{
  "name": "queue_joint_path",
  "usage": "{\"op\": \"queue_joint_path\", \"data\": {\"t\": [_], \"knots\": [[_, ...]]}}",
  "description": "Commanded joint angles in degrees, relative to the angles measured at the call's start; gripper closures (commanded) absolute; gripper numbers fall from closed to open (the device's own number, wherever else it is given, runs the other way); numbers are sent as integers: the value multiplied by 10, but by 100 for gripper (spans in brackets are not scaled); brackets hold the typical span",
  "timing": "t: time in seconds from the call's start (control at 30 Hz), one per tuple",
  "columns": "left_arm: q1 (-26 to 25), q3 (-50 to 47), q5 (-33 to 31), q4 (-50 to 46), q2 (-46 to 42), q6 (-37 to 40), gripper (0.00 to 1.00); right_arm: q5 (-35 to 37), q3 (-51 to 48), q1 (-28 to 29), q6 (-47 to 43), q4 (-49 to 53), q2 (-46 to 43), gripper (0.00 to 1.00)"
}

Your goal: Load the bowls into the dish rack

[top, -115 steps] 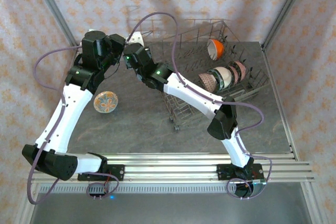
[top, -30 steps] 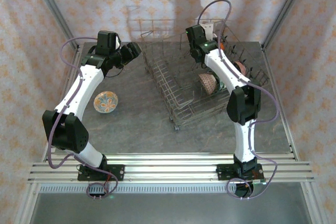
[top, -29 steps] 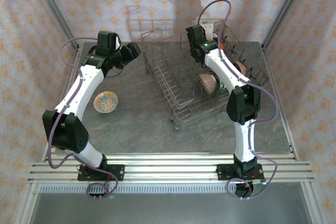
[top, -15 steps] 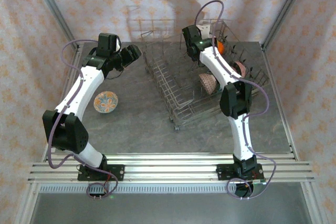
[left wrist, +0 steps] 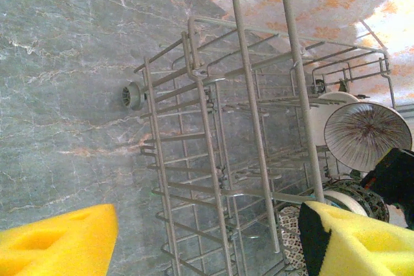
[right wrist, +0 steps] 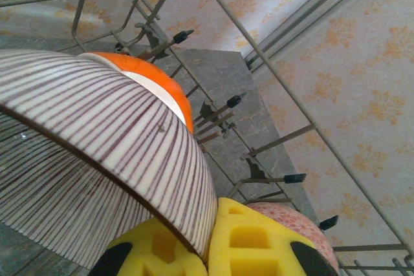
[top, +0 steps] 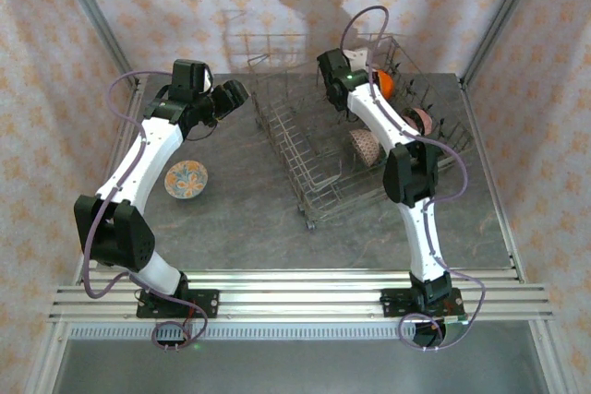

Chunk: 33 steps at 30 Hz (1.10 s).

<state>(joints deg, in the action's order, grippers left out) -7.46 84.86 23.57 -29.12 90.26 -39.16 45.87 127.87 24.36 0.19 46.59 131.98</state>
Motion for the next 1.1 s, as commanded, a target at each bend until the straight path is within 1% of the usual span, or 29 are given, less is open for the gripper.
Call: {"op": "queue_joint_path", "data": {"t": [0.0,0.33,0.43,0.6,0.83,0.9,1.0,1.07], "knots": [[-2,-8,-7,4,-24,-7,25,23,39,8,15,13,17,100],[-5,-18,-15,-2,-41,-12,25,60,114,24,5,49,76,100],[-7,-24,-21,-3,-49,-14,25,48,116,26,12,59,78,100],[-7,-37,-32,-3,-64,-19,25,24,113,29,24,74,79,95],[-8,-55,-46,-5,-85,-30,25,1,111,29,41,87,83,91],[-8,-59,-49,-4,-91,-33,25,9,115,29,42,87,86,92],[-11,-63,-55,-6,-98,-35,25,22,126,25,59,99,85,100],[-14,-63,-60,-10,-101,-36,25,28,130,21,71,108,78,100]]}}
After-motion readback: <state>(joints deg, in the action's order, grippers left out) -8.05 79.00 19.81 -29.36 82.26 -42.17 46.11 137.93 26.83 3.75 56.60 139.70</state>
